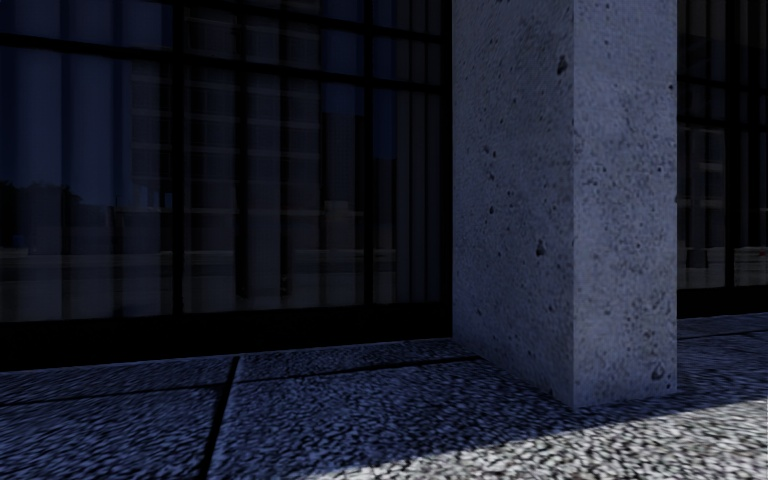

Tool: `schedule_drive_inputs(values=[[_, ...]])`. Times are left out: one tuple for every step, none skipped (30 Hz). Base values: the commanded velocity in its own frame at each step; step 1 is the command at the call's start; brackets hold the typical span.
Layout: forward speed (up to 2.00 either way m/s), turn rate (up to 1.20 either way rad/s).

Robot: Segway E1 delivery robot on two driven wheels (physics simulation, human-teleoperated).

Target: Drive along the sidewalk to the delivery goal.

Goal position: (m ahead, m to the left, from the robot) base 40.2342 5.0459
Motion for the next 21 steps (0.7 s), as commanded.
schedule_drive_inputs(values=[[0.0, 0.0], [0.0, 0.0], [0.0, 0.0], [0.0, 0.0], [0.0, 0.0], [0.0, 0.0], [0.0, 0.0], [0.0, 0.0], [0.0, 0.0], [0.0, 0.03], [0.0, 0.06], [0.0, 0.06], [0.03, 0.12], [0.2, 0.15], [0.33, 0.18], [0.43, 0.23], [0.43, 0.23], [0.5, 0.25], [0.61, 0.33], [0.71, 0.34], [0.71, 0.34]])
